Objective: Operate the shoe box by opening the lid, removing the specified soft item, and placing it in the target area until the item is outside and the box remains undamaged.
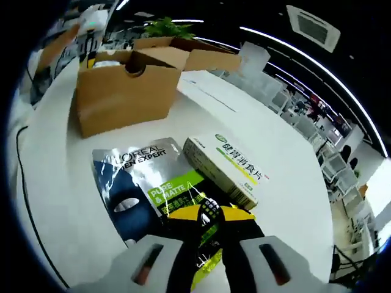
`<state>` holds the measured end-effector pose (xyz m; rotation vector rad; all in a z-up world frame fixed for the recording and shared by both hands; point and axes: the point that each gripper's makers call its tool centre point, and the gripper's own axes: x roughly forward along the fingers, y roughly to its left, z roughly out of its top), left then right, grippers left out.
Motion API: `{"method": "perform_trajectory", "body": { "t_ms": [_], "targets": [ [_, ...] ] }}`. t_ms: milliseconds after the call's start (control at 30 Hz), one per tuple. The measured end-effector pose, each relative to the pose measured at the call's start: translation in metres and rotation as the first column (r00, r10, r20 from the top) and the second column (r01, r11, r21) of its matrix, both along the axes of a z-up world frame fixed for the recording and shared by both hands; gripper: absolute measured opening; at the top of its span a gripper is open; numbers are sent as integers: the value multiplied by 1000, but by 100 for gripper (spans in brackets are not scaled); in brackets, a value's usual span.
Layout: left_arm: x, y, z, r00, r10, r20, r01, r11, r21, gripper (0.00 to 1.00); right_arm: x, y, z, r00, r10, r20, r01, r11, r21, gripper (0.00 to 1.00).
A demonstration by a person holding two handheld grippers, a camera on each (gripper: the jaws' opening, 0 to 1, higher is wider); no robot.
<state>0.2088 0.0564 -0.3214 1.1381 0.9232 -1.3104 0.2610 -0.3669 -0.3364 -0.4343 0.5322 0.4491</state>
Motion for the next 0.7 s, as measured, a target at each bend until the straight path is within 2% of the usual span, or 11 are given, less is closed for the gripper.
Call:
{"method": "perform_trajectory", "body": {
  "t_ms": [100, 133, 200, 333, 533, 667, 700],
  "targets": [
    [-1, 0, 0, 1000, 0, 1, 0, 1000, -1, 2, 0, -4, -1, 998, -68, -17, 70, 991, 116, 12],
    [-1, 0, 0, 1000, -1, 1, 1, 1000, 0, 2, -1, -5, -3, 993, -109, -48, 116, 977, 179, 13],
    [-1, 0, 0, 1000, 0, 1, 0, 1000, 0, 2, 1, -7, -3, 991, -120, -64, 132, 960, 247, 13],
    [-2, 0, 0, 1000, 0, 1, 0, 1000, -1, 2, 0, -7, -4, 994, -101, -47, 109, 969, 223, 13],
    [-1, 0, 0, 1000, 0, 5, 0, 1000, -4, 2, 1, -7, -4, 991, -123, -52, 132, 964, 230, 12],
    [-1, 0, 0, 1000, 0, 4, 0, 1000, -4, 2, 1, -6, -4, 986, -160, -52, 168, 956, 241, 12],
    [-1, 0, 0, 1000, 1, 3, -1, 1000, -4, 2, 1, -8, -4, 978, -202, -61, 211, 940, 270, 12]
  ]
}}
